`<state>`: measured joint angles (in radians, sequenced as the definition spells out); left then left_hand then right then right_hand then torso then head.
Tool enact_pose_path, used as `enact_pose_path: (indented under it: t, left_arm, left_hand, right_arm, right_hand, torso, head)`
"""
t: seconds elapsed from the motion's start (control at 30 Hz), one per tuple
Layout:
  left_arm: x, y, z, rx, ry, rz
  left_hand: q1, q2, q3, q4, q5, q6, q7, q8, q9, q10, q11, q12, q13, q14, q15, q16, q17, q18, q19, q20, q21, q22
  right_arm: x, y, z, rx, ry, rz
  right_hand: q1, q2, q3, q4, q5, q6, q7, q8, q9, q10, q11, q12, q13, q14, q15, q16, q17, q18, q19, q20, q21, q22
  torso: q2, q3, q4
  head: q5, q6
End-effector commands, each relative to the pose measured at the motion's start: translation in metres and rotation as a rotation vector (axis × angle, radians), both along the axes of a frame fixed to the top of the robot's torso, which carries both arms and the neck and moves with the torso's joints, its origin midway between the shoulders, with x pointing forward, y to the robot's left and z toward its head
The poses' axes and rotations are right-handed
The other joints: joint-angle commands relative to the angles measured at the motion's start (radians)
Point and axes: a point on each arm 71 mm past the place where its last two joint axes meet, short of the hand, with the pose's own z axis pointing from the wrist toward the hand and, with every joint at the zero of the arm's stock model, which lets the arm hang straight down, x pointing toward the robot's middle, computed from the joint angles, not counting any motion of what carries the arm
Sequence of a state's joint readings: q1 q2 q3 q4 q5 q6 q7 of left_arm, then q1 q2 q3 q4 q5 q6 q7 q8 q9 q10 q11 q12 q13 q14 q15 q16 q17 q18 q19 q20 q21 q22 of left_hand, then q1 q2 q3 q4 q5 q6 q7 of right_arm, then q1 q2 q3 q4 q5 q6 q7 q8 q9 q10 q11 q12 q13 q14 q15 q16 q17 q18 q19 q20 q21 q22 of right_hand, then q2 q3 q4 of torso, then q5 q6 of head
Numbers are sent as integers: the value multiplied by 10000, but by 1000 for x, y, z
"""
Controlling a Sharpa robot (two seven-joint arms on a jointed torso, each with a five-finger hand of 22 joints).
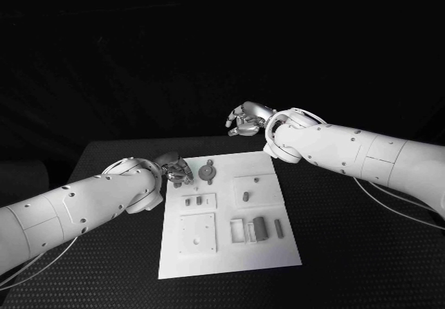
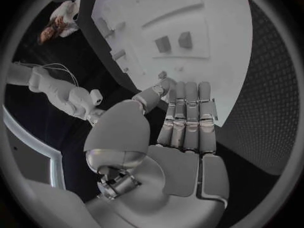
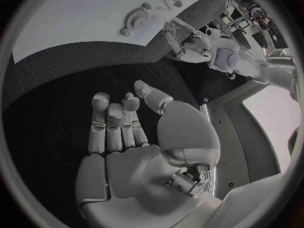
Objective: Assemble the parts on the task board
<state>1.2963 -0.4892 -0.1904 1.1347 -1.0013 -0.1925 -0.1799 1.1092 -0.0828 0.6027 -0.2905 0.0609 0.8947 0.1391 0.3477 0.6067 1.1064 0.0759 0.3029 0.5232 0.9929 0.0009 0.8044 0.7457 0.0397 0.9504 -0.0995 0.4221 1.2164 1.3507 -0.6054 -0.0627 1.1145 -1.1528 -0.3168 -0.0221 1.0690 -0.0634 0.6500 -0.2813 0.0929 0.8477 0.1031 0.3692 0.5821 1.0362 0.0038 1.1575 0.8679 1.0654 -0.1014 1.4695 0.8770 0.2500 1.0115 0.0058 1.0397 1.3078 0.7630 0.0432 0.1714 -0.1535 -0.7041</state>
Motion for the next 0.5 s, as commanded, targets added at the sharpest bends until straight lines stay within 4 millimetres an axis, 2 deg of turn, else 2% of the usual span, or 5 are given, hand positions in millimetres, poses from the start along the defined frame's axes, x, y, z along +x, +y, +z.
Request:
enact_pose_path:
  t: [0.03,0.17,0.23,0.4,0.5]
  left_arm:
    - [-1,-14,17,-137,-2554,-1154]
    - [-1,-22,19,445,-3357,-1701]
    - [-1,-26,19,702,-3576,-1890]
    - [0,-37,17,1307,-3881,-2334]
    - [1,-43,12,1416,-3988,-2405]
  left_hand:
    - [161,-120,30,6,-36,23,-86,-90,-60,17,93,-206,-197,-68,97,-149,-49,-64,-80,97,-124,-28]
    - [213,-318,-70,22,-42,-24,-136,-290,-217,-80,259,-789,-653,-31,154,-357,-101,-39,-74,159,-272,-49]
    - [230,-339,-83,25,-44,7,-154,-324,-248,-65,284,-930,-762,-34,170,-421,-112,-35,-80,175,-318,-54]
    - [318,-355,-69,28,-47,-38,-144,-451,-346,-131,309,-1255,-983,-1,183,-506,-112,-20,-59,192,-384,-47]
    - [422,-378,-65,34,-49,-341,-253,-684,-502,-548,253,-1698,-1250,150,129,-449,-47,7,80,156,-348,1]
  right_arm:
    - [1,-1,1,101,-46,85]
    - [1,0,1,116,-56,84]
    - [1,0,1,121,-60,97]
    - [2,2,0,123,-56,125]
    - [2,2,0,122,-53,129]
  right_hand:
    - [-7,-84,25,6,25,1114,100,-49,-12,-857,10,-37,13,10,33,-44,15,118,-15,33,-45,134]
    - [-1,-85,33,-2,25,1082,119,-85,-20,-881,30,-49,12,-6,51,-55,15,118,-26,36,-54,134]
    - [-1,-85,35,-2,25,1070,126,-99,-23,-890,36,-55,10,-12,57,-60,15,118,-30,37,-57,134]
    - [1,-81,38,-3,25,1062,131,-108,-24,-897,41,-60,9,-16,62,-63,14,118,-33,38,-59,134]
    - [3,-79,40,-5,25,1060,133,-112,-25,-899,43,-62,9,-18,64,-65,14,118,-34,39,-60,134]
  torso:
    - [4,2,-5]
    - [10,7,-7]
    - [6,8,-6]
    - [6,1,2]
    - [0,-4,1]
  head:
    - [-2,39]
    - [-11,64]
    - [-16,86]
    - [-35,122]
    - [-30,127]
